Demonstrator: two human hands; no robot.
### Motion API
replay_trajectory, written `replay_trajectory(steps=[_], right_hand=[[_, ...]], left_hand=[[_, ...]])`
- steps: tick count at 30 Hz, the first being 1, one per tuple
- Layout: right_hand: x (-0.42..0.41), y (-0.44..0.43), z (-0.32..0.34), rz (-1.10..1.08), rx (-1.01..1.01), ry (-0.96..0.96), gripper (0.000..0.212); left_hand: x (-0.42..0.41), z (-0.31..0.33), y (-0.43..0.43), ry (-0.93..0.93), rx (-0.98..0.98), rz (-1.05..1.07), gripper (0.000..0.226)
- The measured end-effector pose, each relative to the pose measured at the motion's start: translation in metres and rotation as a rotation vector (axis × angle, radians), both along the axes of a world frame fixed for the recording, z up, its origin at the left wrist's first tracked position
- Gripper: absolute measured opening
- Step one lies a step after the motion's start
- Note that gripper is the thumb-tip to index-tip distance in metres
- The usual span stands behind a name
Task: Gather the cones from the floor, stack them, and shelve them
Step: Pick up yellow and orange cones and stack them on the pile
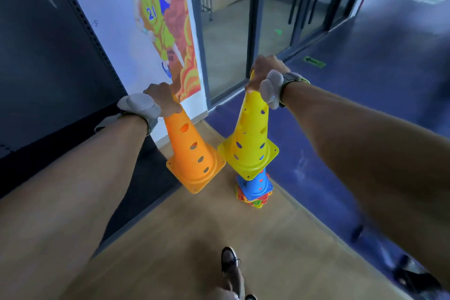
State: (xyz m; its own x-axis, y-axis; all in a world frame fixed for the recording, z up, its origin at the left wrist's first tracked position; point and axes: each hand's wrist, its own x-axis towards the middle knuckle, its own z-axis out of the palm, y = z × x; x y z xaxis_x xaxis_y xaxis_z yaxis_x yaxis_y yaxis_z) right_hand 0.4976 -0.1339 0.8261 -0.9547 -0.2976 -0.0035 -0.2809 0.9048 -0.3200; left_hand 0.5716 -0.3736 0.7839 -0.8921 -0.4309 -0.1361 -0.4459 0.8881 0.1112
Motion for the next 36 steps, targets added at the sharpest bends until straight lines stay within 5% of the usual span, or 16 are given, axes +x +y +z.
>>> replay_trajectory(steps=[3,6,10,15,23,29,36], right_hand=[[-0.038,0.013,-0.002,-0.030,0.014,0.033,0.023],[-0.070,0.020,-0.002,-0.058,0.019,0.030,0.018],[-0.104,0.025,-0.014,-0.068,0.036,-0.002,0.009],[-0.130,0.047,-0.037,-0.074,0.094,-0.225,0.065],[-0.166,0.066,-0.135,0.008,0.000,-0.556,0.036],[-0.202,0.088,-0.148,0.093,0.063,-0.410,0.042],[-0.225,0.125,-0.111,0.140,0.019,-0.319,0.028]], left_hand=[[-0.041,0.003,0.007,0.062,0.020,0.004,0.030],[-0.079,0.008,0.017,0.117,0.049,-0.058,0.006],[-0.121,0.017,0.024,0.043,0.008,-0.124,0.039],[-0.150,0.006,0.039,-0.080,-0.024,-0.212,0.052],[-0.181,-0.025,0.042,-0.112,-0.051,-0.077,0.057],[-0.193,-0.025,0.079,-0.132,-0.038,-0.052,0.059],[-0.224,0.052,0.142,-0.090,-0.004,-0.115,0.026]])
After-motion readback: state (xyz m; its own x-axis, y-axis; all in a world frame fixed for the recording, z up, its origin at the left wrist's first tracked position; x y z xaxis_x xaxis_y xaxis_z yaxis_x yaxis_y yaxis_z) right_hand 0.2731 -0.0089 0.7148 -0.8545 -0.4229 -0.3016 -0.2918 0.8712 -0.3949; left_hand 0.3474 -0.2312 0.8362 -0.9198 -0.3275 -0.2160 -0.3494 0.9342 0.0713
